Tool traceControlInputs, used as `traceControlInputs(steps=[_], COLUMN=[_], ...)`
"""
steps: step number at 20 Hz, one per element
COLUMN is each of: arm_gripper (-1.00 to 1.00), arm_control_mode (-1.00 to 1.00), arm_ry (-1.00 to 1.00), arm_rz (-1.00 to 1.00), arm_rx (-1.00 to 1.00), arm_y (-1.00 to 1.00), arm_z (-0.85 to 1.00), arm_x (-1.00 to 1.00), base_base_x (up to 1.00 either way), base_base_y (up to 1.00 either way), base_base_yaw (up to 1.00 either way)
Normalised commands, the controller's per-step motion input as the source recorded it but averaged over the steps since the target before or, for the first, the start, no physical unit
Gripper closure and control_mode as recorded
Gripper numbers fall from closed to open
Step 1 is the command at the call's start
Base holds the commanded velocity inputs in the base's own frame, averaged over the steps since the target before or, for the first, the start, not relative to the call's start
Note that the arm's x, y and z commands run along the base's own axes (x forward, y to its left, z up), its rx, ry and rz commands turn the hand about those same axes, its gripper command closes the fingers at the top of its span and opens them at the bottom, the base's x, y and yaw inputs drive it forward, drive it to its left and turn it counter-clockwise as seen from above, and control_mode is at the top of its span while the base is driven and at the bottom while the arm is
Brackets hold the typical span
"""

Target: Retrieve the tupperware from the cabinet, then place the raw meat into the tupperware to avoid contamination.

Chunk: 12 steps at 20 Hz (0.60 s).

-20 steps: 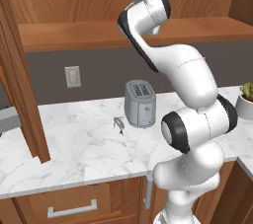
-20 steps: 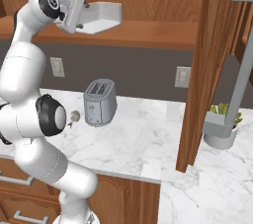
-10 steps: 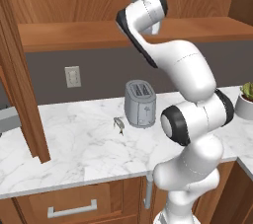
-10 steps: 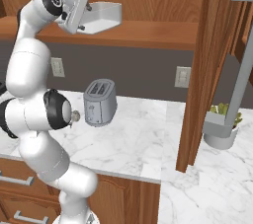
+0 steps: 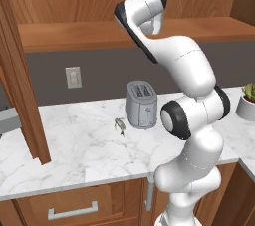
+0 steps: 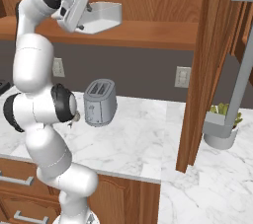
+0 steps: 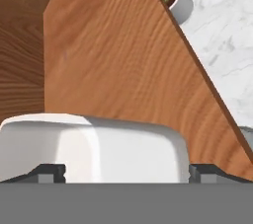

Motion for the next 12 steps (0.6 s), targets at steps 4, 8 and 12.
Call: traceControlInputs(steps=[4,8,12], arm_gripper=[-1.0,-1.0,1.0], arm_control_mode=[-1.0,-1.0,-1.0], arm_ry=[0.03,0.02,0.0], arm_rz=[0.0,0.0,0.0], arm_rx=[0.01,0.0,0.0], arm_y=[0.03,0.06,0.07], arm_z=[-0.04,-0.02,-0.03], arm_x=[0.13,0.07,0.04], base_base_x=[0.0,0.0,0.0], base_base_y=[0.0,0.0,0.0], base_base_yaw=[0.0,0.0,0.0])
